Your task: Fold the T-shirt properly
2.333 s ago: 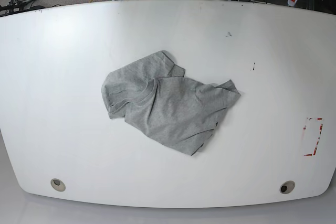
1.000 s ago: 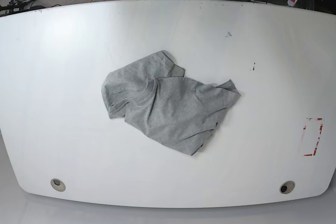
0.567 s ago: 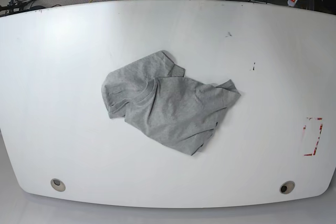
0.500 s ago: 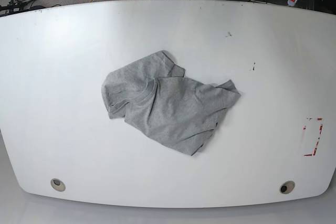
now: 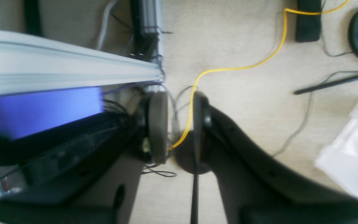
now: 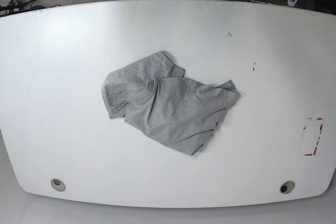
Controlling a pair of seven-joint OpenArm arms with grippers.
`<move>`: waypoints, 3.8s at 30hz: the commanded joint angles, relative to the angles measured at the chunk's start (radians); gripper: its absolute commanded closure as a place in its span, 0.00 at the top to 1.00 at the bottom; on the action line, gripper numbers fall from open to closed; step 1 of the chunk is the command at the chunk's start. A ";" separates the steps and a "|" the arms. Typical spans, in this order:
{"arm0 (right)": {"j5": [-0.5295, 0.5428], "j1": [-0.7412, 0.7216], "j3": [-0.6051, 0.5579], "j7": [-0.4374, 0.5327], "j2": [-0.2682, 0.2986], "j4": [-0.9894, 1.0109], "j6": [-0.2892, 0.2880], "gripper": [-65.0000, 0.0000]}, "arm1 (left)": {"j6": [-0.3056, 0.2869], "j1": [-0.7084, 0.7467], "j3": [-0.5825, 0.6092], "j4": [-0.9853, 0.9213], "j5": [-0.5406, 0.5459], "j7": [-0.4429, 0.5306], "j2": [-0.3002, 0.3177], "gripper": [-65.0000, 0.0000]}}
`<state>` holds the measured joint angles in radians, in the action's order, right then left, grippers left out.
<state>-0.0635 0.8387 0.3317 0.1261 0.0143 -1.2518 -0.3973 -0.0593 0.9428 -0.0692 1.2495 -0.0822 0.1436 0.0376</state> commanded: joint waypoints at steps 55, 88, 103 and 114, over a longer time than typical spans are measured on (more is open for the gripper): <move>0.403 -0.164 -0.158 -0.510 0.052 -0.756 -0.053 0.22 | 0.003 0.269 -0.169 0.743 0.339 0.011 0.104 0.69; 0.405 -0.775 -0.239 -0.856 -0.033 -0.351 -0.058 0.44 | 0.002 0.192 -0.172 0.743 0.335 0.011 0.112 0.69; 0.405 -0.836 -0.211 -0.854 -0.116 -0.289 -0.064 0.40 | 0.002 0.190 -0.172 0.743 0.333 0.009 0.114 0.69; 0.396 -0.878 -0.214 -0.856 -0.115 -0.289 -0.059 0.00 | 0.002 0.167 -0.171 0.741 0.333 0.008 0.114 0.69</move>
<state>0.3180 -0.0177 0.1192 -0.7582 -0.0994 -1.5215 -0.4465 -0.0597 1.0939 -0.2367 1.9739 0.2516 0.1268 0.1455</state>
